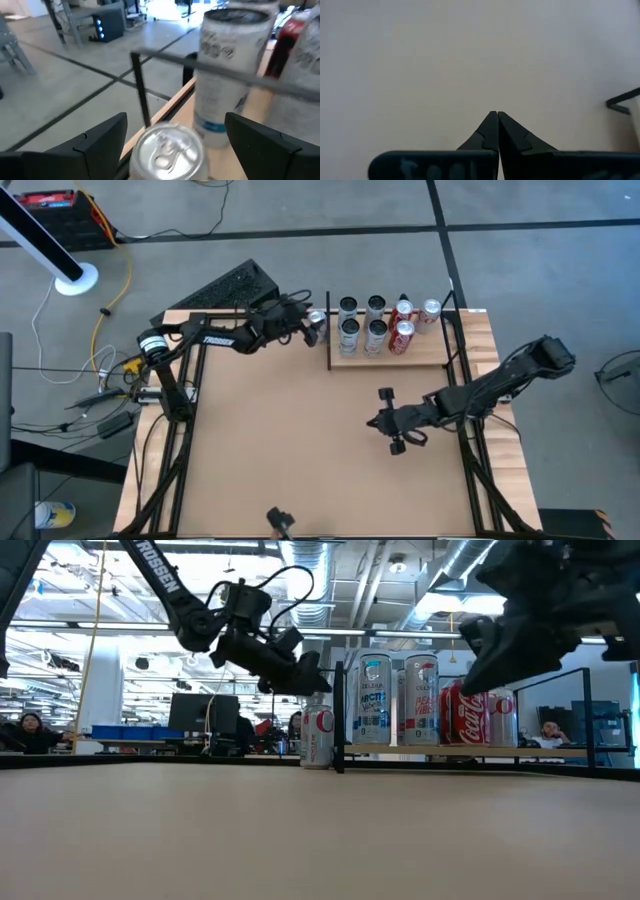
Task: Place canned beverage on shelf
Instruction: Put the silver and red soda can on the shelf
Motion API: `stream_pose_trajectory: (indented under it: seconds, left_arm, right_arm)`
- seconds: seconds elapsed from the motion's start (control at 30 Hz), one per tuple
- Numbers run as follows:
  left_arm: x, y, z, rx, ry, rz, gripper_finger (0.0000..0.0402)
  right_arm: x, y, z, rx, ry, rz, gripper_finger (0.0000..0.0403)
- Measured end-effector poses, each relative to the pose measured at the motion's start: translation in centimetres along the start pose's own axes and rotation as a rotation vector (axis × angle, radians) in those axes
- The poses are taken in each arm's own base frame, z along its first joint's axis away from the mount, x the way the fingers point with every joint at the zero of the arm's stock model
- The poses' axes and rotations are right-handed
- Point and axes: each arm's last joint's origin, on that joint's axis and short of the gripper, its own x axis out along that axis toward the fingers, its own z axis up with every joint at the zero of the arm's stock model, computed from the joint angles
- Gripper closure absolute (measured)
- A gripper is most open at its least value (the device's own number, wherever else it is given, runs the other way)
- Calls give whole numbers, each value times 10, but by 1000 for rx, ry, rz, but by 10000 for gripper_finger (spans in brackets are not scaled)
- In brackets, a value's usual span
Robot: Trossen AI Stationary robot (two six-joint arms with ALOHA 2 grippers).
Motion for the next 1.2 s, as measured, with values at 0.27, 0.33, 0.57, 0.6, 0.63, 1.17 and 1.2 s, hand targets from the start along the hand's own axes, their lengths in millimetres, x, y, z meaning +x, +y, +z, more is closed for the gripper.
stream_pose_trajectory:
  seconds: [0.27, 0.33, 0.57, 0.6, 0.63, 1.17, 1.2]
  left_arm:
    - [1, -2, -1, 35, 27, 13, 81]
    - [0, -1, -2, 36, 41, 22, 81]
    - [1, 1, -5, 43, 72, 25, 81]
    - [1, 3, -7, 40, 86, 29, 81]
    - [1, 4, -8, 36, 101, 32, 81]
    - [11, 14, -27, 1, 178, -5, 81]
    - [12, 14, -28, 2, 184, -6, 81]
  right_arm:
    - [1, -1, 1, -40, -7, 4, 380]
    - [1, -2, 1, -58, -14, 1, 380]
    - [2, -7, 3, -106, -31, -6, 380]
    - [2, -8, 3, -109, -31, 3, 380]
    - [3, -9, 3, -109, -32, 12, 380]
    - [7, -26, 2, -123, -43, 19, 380]
    - [7, -26, 2, -125, -44, 22, 380]
